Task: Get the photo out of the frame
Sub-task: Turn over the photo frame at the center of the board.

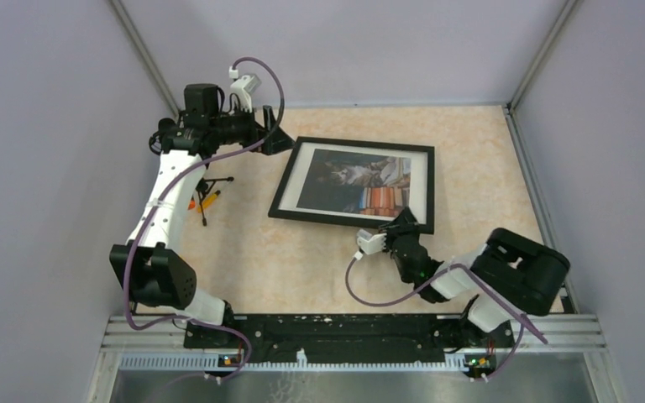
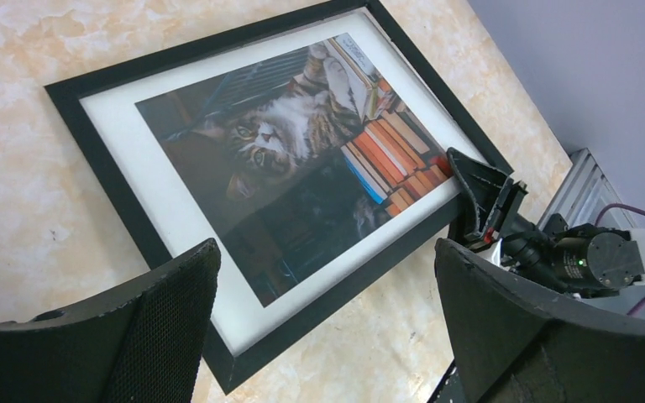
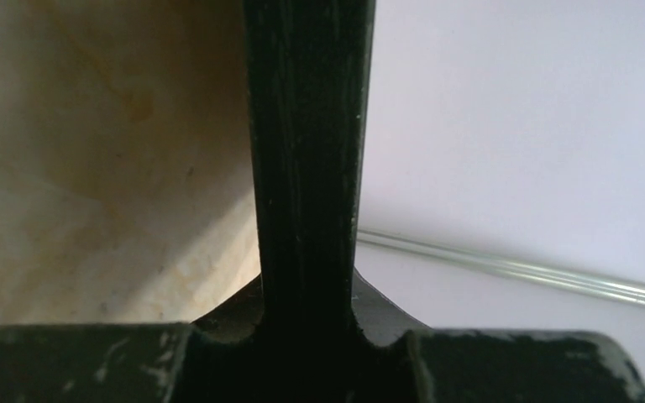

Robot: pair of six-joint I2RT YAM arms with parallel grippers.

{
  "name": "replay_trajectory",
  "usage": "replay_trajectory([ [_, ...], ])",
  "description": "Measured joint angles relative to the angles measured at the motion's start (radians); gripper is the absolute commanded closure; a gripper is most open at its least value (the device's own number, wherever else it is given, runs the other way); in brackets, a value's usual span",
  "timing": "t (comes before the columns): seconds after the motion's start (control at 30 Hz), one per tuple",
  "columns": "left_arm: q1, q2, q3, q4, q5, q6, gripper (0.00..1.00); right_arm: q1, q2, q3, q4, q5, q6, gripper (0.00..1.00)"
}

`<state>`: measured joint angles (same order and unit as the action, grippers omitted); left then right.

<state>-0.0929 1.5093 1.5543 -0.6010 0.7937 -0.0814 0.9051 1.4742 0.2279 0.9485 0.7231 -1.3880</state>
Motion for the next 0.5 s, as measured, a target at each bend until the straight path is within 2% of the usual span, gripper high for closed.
replay_trajectory([
  [0.27, 0.000, 0.000, -0.050, 0.003, 0.021, 0.005, 0.01, 0.061, 0.333, -0.047, 0.436, 0.056, -0.040, 1.00],
  [0.37, 0.000, 0.001, -0.065, 0.002, 0.021, 0.008, 0.01, 0.080, 0.443, -0.051, 0.553, 0.082, -0.056, 0.96],
  [0.4, 0.000, 0.001, -0.068, 0.002, 0.021, 0.009, 0.01, 0.087, 0.475, -0.051, 0.583, 0.090, -0.059, 0.92],
  [0.5, 0.000, 0.001, -0.071, 0.001, 0.021, 0.013, 0.01, 0.109, 0.531, -0.051, 0.614, 0.113, -0.059, 0.65],
])
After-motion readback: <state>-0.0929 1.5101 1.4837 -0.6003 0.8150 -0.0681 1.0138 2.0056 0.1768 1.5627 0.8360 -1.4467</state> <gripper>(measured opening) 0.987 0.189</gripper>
